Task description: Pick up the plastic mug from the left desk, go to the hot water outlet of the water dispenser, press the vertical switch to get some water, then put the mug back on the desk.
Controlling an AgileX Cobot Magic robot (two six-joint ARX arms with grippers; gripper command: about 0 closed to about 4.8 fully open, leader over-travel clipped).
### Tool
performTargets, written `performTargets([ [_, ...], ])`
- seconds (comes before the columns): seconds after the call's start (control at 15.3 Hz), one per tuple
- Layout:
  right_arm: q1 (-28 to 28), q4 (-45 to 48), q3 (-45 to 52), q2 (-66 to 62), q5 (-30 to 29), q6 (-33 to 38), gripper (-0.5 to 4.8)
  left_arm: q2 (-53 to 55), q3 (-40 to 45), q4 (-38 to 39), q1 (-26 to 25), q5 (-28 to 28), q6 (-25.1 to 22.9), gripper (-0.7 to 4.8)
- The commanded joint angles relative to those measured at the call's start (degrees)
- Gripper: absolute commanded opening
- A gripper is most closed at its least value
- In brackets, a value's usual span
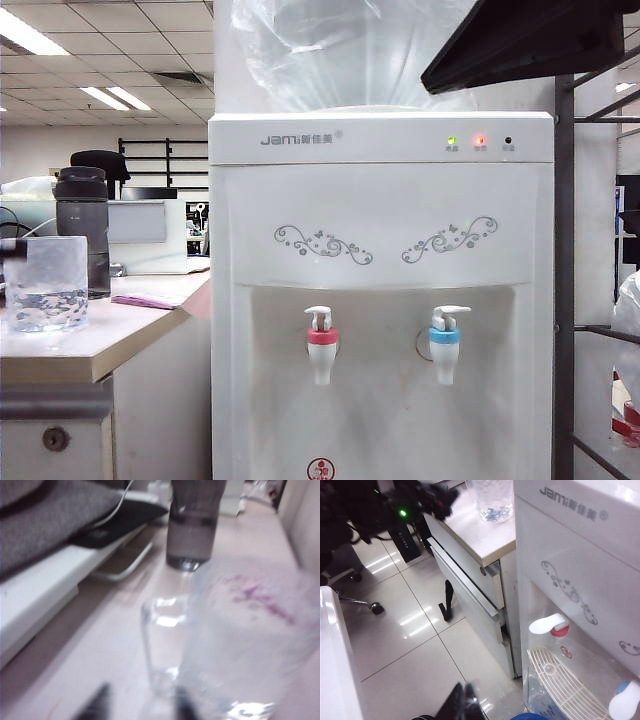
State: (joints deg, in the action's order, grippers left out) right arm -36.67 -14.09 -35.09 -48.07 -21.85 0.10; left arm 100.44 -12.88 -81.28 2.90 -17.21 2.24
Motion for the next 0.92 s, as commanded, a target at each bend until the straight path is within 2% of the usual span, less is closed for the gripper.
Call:
performTargets([
  [0.07,-0.02,0.61,-0.17,0.11,-0.15,-0.17,-0.05,-12.90,6.95,-1.62,0.07,0.46,1.05,-0.06],
  [0.2,-0.02,0.70,-0.17,0.11,-0.15,-0.17,-0.05,-14.32,7.54,-0.72,-0.02,0.59,1.22,-0.05],
  [0.39,-0.02,0.74,-0.17,0.09,-0.13,-0.17,-0.05,-26.67,9.07,11.30,-0.02,1.18,1.16,-0.06],
  [0.46,-0.02,0.59,-0.15,0.09,-0.13,-0.17,-0.05,-33.46,9.20,18.75,-0.02,1.66,1.18,-0.06],
  [0.52,-0.02,0.94,-0.17,0.11,-0.15,-0.17,-0.05,-44.26,9.20,31.82,-0.02,1.77,0.96,-0.06],
  [0.65,-0.02,0.68,-0.17,0.15,-0.17,-0.17,-0.05,-53.13,9.42,42.56,-0.04,1.84,-1.57,-0.06],
  [0.72,-0.02,0.63,-0.15,0.11,-0.13,-0.17,-0.05,-62.40,9.86,53.00,-0.04,2.03,-3.63,-0.05],
  [0.92,-0.02,0.63,-0.17,0.11,-0.15,-0.17,-0.05,-72.13,9.97,63.56,-0.07,1.88,-7.28,-0.05],
])
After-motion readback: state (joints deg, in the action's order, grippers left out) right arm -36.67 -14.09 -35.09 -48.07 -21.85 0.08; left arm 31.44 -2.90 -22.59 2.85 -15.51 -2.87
